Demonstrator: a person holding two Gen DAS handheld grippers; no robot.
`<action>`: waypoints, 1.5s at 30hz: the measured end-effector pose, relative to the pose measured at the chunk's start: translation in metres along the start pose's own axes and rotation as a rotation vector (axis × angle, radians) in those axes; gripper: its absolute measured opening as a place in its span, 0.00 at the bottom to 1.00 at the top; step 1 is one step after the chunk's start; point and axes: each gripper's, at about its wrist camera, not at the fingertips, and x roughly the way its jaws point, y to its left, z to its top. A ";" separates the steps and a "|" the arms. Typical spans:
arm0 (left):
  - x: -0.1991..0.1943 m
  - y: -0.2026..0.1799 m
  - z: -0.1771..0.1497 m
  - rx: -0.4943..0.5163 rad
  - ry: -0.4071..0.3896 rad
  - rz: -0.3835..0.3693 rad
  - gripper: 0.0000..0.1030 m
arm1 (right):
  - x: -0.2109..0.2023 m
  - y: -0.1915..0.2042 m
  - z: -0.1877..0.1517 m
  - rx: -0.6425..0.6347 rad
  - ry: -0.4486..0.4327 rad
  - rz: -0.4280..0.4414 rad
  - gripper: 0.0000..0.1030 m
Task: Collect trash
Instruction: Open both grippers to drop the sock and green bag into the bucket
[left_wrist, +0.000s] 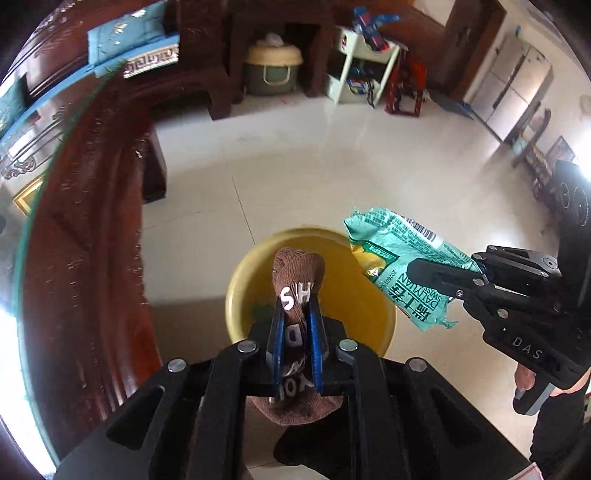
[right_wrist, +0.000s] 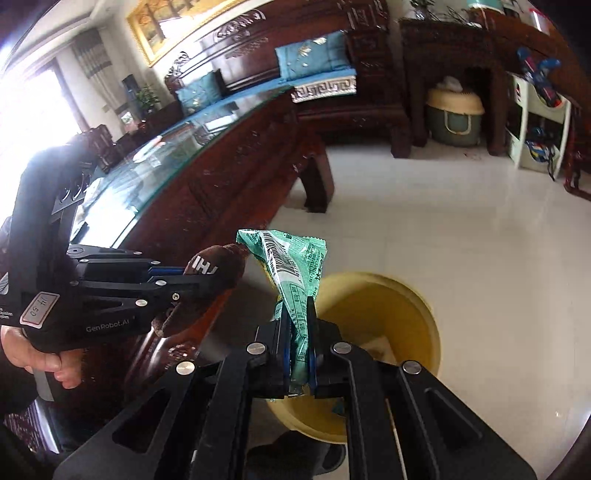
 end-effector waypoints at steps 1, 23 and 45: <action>0.007 -0.003 0.002 0.008 0.013 0.000 0.12 | 0.003 -0.007 -0.004 0.016 0.013 -0.007 0.07; 0.066 -0.009 0.001 0.043 0.155 -0.004 0.12 | 0.062 -0.055 -0.025 0.029 0.240 -0.136 0.44; 0.089 -0.019 0.007 0.072 0.207 -0.020 0.17 | 0.049 -0.061 -0.025 0.033 0.231 -0.134 0.46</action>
